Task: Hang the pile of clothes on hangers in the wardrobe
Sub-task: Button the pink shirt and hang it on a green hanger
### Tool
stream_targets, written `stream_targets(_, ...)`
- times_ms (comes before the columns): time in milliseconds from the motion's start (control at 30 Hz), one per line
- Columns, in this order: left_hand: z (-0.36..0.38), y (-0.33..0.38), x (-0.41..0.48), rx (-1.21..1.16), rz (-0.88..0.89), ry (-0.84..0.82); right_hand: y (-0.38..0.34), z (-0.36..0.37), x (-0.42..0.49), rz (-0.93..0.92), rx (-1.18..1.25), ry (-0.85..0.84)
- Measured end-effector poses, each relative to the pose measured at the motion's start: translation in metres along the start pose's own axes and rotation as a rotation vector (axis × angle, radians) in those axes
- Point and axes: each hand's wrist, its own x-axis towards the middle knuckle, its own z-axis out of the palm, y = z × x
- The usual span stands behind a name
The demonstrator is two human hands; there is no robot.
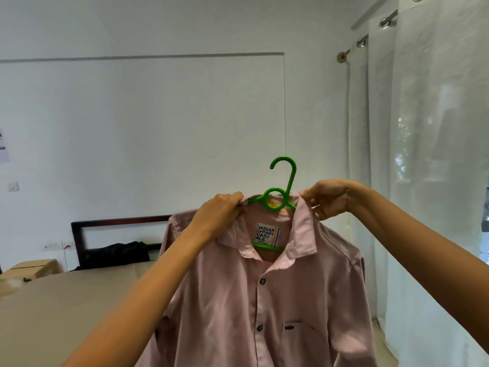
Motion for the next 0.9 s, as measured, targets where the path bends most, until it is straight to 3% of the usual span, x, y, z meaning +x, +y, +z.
stream_targets(133,-0.001,-0.007,-0.004,0.066,-0.031,0.014,0.000,0.007,-0.003,-0.035,0.335,0.030)
stream_targets(267,-0.002,-0.011,-0.005,0.054,-0.058,0.028,0.003,0.012,0.004,-0.052,0.413,0.035)
stream_targets(333,-0.004,-0.015,-0.006,0.039,-0.080,0.037,0.003,0.014,0.004,-0.102,0.198,0.117)
stream_targets(433,-0.008,-0.019,-0.006,0.027,-0.111,0.067,0.003,0.019,-0.002,-0.271,-0.323,0.314)
stream_targets(500,-0.010,-0.020,-0.005,0.026,-0.132,0.094,0.004,0.023,-0.009,-0.305,-0.505,0.356)
stream_targets(600,-0.016,-0.022,-0.003,-0.010,-0.156,0.146,0.006,0.029,-0.017,-0.279,-0.551,0.394)
stream_targets(700,-0.024,-0.026,-0.001,-0.054,-0.167,0.189,0.022,0.043,-0.009,-0.353,-0.207,0.433)
stream_targets(733,-0.026,-0.027,-0.001,-0.059,-0.175,0.201,0.031,0.049,-0.007,-0.411,-0.215,0.460)
stream_targets(800,-0.030,-0.030,-0.002,-0.052,-0.193,0.218,0.053,0.055,-0.006,-0.628,-0.591,0.542)
stream_targets(900,-0.037,-0.038,-0.005,-0.045,-0.201,0.254,0.047,0.036,-0.011,-1.115,-1.038,0.907)
